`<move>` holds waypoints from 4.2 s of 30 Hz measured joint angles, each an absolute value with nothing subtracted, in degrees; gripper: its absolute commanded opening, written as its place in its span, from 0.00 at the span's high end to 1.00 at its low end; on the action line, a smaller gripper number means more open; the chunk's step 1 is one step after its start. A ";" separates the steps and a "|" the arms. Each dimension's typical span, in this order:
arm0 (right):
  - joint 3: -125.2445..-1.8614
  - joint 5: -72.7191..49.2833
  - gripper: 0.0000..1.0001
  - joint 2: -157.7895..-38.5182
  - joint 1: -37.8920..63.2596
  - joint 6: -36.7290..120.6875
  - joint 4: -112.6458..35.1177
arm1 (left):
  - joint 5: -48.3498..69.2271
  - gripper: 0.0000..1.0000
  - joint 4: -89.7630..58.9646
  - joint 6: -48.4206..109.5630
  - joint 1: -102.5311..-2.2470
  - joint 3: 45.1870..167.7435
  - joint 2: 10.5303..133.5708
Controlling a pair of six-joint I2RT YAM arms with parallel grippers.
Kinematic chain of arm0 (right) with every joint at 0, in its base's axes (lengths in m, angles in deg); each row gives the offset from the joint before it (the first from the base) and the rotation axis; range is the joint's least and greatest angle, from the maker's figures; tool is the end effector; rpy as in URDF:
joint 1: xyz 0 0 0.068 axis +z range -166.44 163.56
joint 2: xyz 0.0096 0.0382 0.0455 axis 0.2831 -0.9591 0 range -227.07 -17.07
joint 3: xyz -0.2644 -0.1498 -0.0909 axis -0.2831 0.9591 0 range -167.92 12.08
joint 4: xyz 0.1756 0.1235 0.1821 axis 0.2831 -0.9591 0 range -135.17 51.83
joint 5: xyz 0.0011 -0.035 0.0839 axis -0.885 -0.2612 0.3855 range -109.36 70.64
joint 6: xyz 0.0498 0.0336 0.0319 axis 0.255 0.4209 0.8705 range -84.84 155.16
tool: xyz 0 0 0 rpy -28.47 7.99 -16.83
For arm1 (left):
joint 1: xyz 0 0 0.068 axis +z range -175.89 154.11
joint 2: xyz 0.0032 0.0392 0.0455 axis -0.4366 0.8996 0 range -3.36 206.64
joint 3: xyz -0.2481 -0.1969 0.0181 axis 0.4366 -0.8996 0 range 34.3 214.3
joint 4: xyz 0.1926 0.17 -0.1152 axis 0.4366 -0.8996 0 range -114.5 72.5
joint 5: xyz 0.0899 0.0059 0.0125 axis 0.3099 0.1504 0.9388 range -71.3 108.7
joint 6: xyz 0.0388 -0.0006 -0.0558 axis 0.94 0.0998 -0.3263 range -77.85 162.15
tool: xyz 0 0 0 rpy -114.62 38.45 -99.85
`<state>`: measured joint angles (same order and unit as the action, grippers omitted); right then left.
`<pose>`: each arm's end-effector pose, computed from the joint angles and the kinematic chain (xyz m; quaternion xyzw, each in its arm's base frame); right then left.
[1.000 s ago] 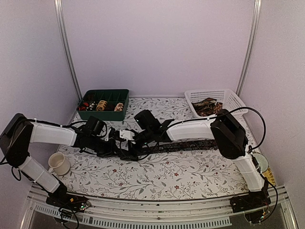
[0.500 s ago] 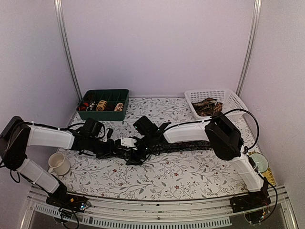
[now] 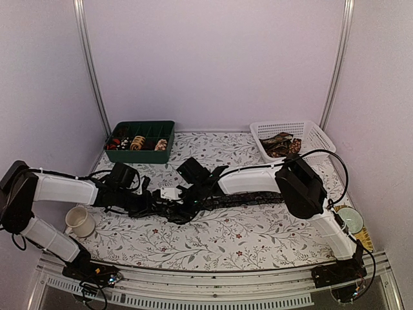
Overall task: Roll the ties
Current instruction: Roll the tie at the center of the board.
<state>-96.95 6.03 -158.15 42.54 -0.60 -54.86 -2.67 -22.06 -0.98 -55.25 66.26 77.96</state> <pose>0.2890 0.5261 0.1248 -0.7242 0.5613 0.2706 0.2953 0.2219 -0.1477 0.1557 -0.0550 0.9345 -0.3222 0.1412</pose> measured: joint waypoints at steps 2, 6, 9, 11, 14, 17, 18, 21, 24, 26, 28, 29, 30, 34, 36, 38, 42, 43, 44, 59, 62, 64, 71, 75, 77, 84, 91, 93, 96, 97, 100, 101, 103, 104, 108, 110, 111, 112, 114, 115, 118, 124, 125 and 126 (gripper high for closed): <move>-97.02 6.20 0.36 -158.15 42.56 -0.58 -54.99 | -2.64 0.83 -22.06 -1.01 -55.25 66.20 77.92; -97.02 6.25 0.45 -158.15 42.65 0.01 -55.05 | -2.58 0.80 -22.08 -1.03 -55.23 66.17 77.88; -97.02 6.20 0.52 -158.17 42.69 0.95 -54.90 | -2.56 0.79 -22.08 -1.03 -55.17 66.15 77.85; -97.02 6.03 0.53 -158.17 42.76 1.60 -54.88 | -2.53 0.79 -22.10 -1.01 -55.17 66.15 77.72; -96.91 5.68 0.57 -158.17 42.91 2.35 -54.66 | -2.40 0.78 -22.13 -0.98 -55.17 66.15 77.42; -95.90 5.55 0.61 -158.17 43.15 3.22 -52.85 | -2.36 0.77 -22.04 -0.94 -55.17 66.15 77.15; -95.49 5.37 0.63 -158.17 43.17 3.48 -52.06 | -2.36 0.77 -21.99 -0.92 -55.17 66.15 77.13; -93.89 5.33 0.64 -158.13 43.22 4.79 -49.04 | -2.34 0.77 -21.19 -0.96 -55.17 65.82 77.13; -92.23 5.18 0.70 -158.08 43.24 6.28 -45.52 | -2.38 0.77 -19.90 -0.98 -55.15 65.26 77.35; -90.64 4.59 0.71 -157.89 43.43 7.42 -43.01 | -2.42 0.77 -19.13 -1.03 -55.15 64.86 78.14; -89.06 3.51 0.71 -157.38 43.74 8.60 -40.89 | -2.45 0.77 -18.30 -1.09 -55.15 64.36 78.77; -88.27 2.88 0.71 -157.01 43.94 9.03 -40.02 | -2.47 0.77 -18.08 -1.14 -55.15 64.21 78.92; -87.49 2.18 0.71 -156.66 44.07 9.60 -39.19 | -2.47 0.77 -17.82 -1.18 -55.15 64.10 78.97; -83.51 -1.01 0.71 -154.91 44.79 11.61 -35.62 | -2.53 0.79 -17.05 -1.22 -55.15 63.68 78.97; -82.20 -2.39 0.70 -154.35 45.10 12.38 -34.27 | -2.40 0.81 -16.84 -1.20 -55.15 63.49 78.97; -81.24 -3.65 0.69 -153.91 45.40 13.06 -33.33 | -2.16 0.85 -16.75 -1.16 -55.15 63.40 78.97; -80.41 -5.36 0.63 -153.56 45.71 13.58 -32.28 | -1.53 0.99 -16.51 -1.18 -55.15 63.38 79.08; -80.34 -5.80 0.58 -153.51 45.79 13.62 -32.21 | -1.35 1.00 -16.46 -1.07 -55.15 63.38 79.19; -80.21 -6.34 0.52 -153.45 45.82 13.62 -31.97 | -1.18 1.00 -16.44 -1.29 -55.15 63.38 79.30; -74.48 -5.97 0.09 -146.37 44.64 20.07 -39.60 | 6.56 1.00 -30.23 4.20 -55.45 71.33 79.58; -71.64 -0.40 0.09 -143.74 43.13 24.07 -39.99 | 9.64 1.00 -34.47 5.70 -56.28 74.70 79.58; -69.67 3.71 0.10 -141.67 41.44 27.66 -39.75 | 11.74 1.00 -36.97 6.56 -56.96 76.49 79.60; -62.70 17.90 0.18 -136.03 33.93 44.57 -30.70 | 18.32 1.00 -43.81 8.76 -59.39 82.22 83.08; -60.04 23.25 0.23 -135.85 29.97 54.69 -25.09 | 21.40 1.00 -46.61 9.68 -60.00 83.99 84.91; -58.79 24.21 0.24 -135.85 28.44 58.52 -23.86 | 23.13 1.00 -48.05 9.94 -60.06 85.04 86.03; -56.01 23.40 0.25 -135.85 26.60 65.14 -23.60 | 28.87 1.00 -52.57 9.57 -61.75 89.69 89.57; -54.68 23.01 0.26 -135.85 26.67 69.53 -21.79 | 36.33 1.00 -58.56 7.21 -66.58 96.84 95.56; -54.59 23.08 0.26 -135.88 26.67 71.20 -20.43 | 38.99 1.00 -60.75 6.43 -68.19 99.27 98.18; -54.57 23.25 0.26 -135.88 26.67 72.99 -18.77 | 42.82 1.00 -63.96 5.18 -70.40 101.93 101.07; -54.57 23.25 0.26 -135.88 26.67 73.43 -18.36 | 44.28 1.00 -65.45 4.61 -71.25 103.05 101.98; -54.59 23.25 0.26 -135.88 26.67 74.43 -17.92 | 47.71 1.00 -68.86 3.23 -72.98 105.56 103.56; -54.59 23.25 0.26 -135.88 26.67 74.67 -17.90 | 48.98 1.00 -70.21 2.78 -73.50 106.52 104.04; -54.59 23.27 0.26 -135.88 26.67 75.00 -17.85 | 51.19 1.00 -72.59 1.81 -74.40 108.51 105.22; -54.59 23.27 0.26 -135.88 26.67 75.09 -17.85 | 52.30 1.00 -73.86 1.33 -74.82 109.47 105.98; -54.59 23.27 0.27 -135.88 26.67 75.35 -17.85 | 55.61 1.00 -77.64 0.07 -76.15 112.16 109.77; -54.59 23.27 0.27 -135.88 26.65 75.57 -17.85 | 56.65 1.00 -78.74 -0.18 -76.56 112.71 112.26; -54.59 23.27 0.27 -135.88 26.65 75.70 -17.85 | 57.14 1.00 -79.26 -0.35 -76.74 112.90 113.31; -54.59 23.27 0.27 -135.88 26.63 75.85 -17.83 | 57.77 1.00 -79.94 -0.50 -76.91 113.12 114.27; -54.59 23.32 0.27 -135.88 26.60 76.18 -17.72 | 58.82 1.00 -81.07 -0.79 -77.20 113.71 115.58; -54.59 23.34 0.27 -135.88 26.60 76.27 -17.63 | 59.10 1.00 -81.60 -0.90 -77.35 114.13 115.95; -54.59 23.49 0.27 -135.88 26.60 76.35 -17.48 | 59.80 1.00 -83.11 -1.16 -78.01 115.94 116.85; -54.59 23.91 0.27 -135.88 26.54 76.38 -17.44 | 59.80 0.99 -83.08 -0.85 -78.75 117.04 117.63; -54.59 23.97 0.27 -135.88 26.49 76.38 -17.44 | 59.69 0.99 -83.02 -0.74 -78.75 117.06 117.66; -54.59 24.04 0.27 -135.88 26.49 76.38 -17.44 | 59.63 0.98 -82.95 -0.68 -78.75 117.10 117.70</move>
